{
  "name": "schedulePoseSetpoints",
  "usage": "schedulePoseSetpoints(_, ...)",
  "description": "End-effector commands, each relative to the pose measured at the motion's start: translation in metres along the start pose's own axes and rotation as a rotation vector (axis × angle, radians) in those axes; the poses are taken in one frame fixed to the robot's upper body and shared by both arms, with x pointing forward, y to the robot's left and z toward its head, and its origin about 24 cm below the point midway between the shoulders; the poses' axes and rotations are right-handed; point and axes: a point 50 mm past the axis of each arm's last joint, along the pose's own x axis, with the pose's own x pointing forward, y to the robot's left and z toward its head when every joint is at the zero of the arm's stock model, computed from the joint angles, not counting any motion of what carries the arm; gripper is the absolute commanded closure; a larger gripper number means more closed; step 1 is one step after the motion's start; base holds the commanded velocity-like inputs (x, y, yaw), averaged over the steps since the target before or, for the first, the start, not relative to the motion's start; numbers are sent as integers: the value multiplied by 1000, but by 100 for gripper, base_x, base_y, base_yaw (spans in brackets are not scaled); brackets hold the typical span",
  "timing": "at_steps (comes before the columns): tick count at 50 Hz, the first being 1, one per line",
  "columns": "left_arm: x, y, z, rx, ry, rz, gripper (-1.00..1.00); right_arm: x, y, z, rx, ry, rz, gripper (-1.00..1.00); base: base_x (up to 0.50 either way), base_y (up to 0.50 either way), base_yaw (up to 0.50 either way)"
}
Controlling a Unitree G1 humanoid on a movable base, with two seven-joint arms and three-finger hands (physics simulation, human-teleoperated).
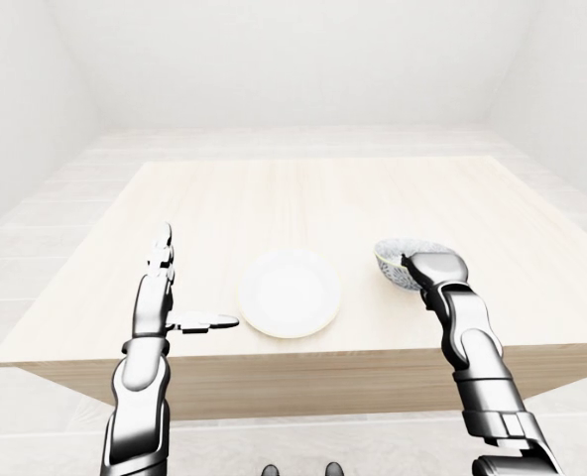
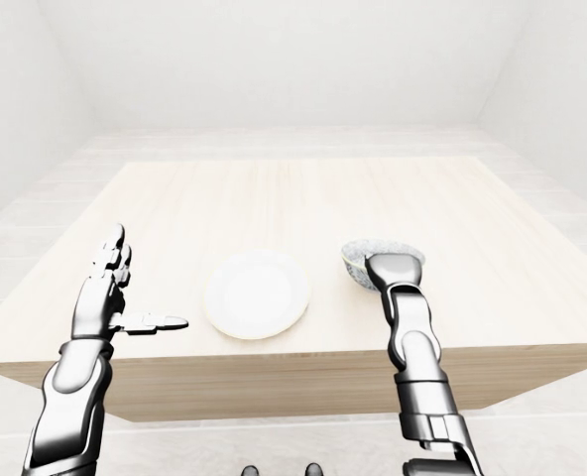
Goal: Put the bowl on the plate.
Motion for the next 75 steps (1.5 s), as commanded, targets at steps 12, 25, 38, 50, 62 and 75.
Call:
schedulePoseSetpoints(12, 1, -2, -6, -1, 25, -4, -100, -13, -18, 11, 3, -23, -69, 65, 0, 0, 0)
schedulePoseSetpoints(25, 1, -2, -7, -3, 29, -5, -100, -23, -37, 22, 6, -47, -103, 62, 0, 0, 0)
schedulePoseSetpoints(38, 1, -4, -10, -2, 45, -12, -100, -23, -48, 42, 17, -94, -125, 58, 0, 0, 0)
schedulePoseSetpoints(50, 2, -5, -13, -3, 54, -15, -100, -18, -56, 62, 35, -155, -160, 62, 0, 0, 0)
schedulePoseSetpoints(62, 3, -7, -17, -5, 72, -21, -100, -15, -61, 86, 51, -227, -186, 57, 0, 0, 0)
schedulePoseSetpoints(75, 5, -8, -17, 0, 74, -22, -100, -15, -56, 102, 89, -287, -189, 57, 0, 0, 0)
